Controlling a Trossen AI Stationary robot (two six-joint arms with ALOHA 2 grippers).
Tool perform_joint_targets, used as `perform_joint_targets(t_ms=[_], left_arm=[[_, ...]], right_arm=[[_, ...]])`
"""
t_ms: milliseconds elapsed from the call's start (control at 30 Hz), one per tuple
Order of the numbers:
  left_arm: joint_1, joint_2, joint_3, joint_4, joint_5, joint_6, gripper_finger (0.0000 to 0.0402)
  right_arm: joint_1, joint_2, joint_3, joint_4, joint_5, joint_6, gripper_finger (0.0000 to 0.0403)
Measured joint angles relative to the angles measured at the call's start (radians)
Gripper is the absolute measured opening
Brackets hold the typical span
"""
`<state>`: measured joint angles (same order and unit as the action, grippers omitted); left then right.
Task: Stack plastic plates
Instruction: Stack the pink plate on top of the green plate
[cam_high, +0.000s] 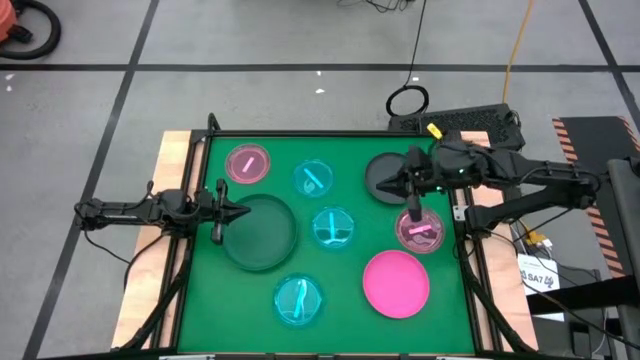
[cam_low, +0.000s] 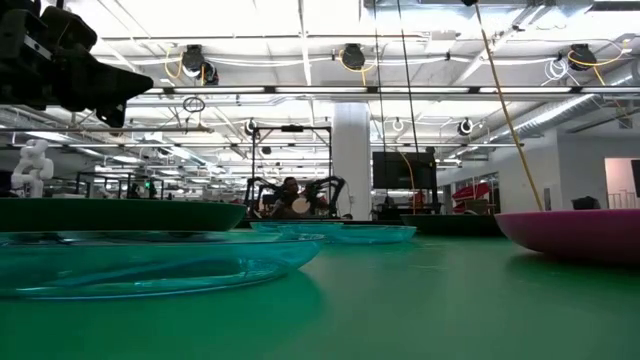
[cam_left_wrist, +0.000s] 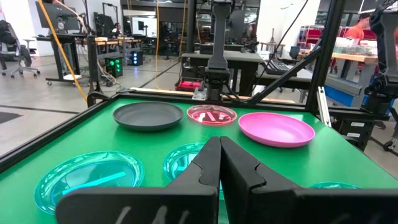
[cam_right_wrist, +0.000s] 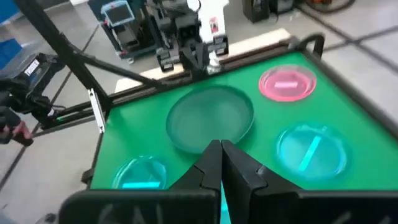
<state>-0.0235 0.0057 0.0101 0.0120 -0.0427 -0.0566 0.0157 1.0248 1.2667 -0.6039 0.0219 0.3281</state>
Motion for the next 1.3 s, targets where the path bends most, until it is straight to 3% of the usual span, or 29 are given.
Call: perform_joint_targets(t_ms=[200, 467, 767, 1133, 1300], left_arm=[[0.0, 0.0, -0.001, 0.013, 0.0, -0.001, 0.0005], [0.0, 0.0, 0.001, 0.062, -0.003, -0.113, 0.0005], [0.0, 0.079, 0.185, -0.158, -0.003, -0.312, 0.0005], [0.0, 0.341, 0.512, -0.437, 0.0, -0.375, 0.0005], [0.0, 0.451, 0.601, -0.512, 0.0, -0.385, 0.0005]], right_arm=[[0.059, 0.055, 0.0, -0.076, -0.001, 0.132, 0.0], [0.091, 0.12, 0.0, -0.338, -0.001, 0.544, 0.0], [0.159, 0.161, -0.024, -0.677, -0.006, 0.804, 0.0], [0.266, 0.162, -0.273, -0.526, -0.179, 1.024, 0.0025], [0.325, 0.162, -0.364, -0.442, -0.181, 1.104, 0.0056]])
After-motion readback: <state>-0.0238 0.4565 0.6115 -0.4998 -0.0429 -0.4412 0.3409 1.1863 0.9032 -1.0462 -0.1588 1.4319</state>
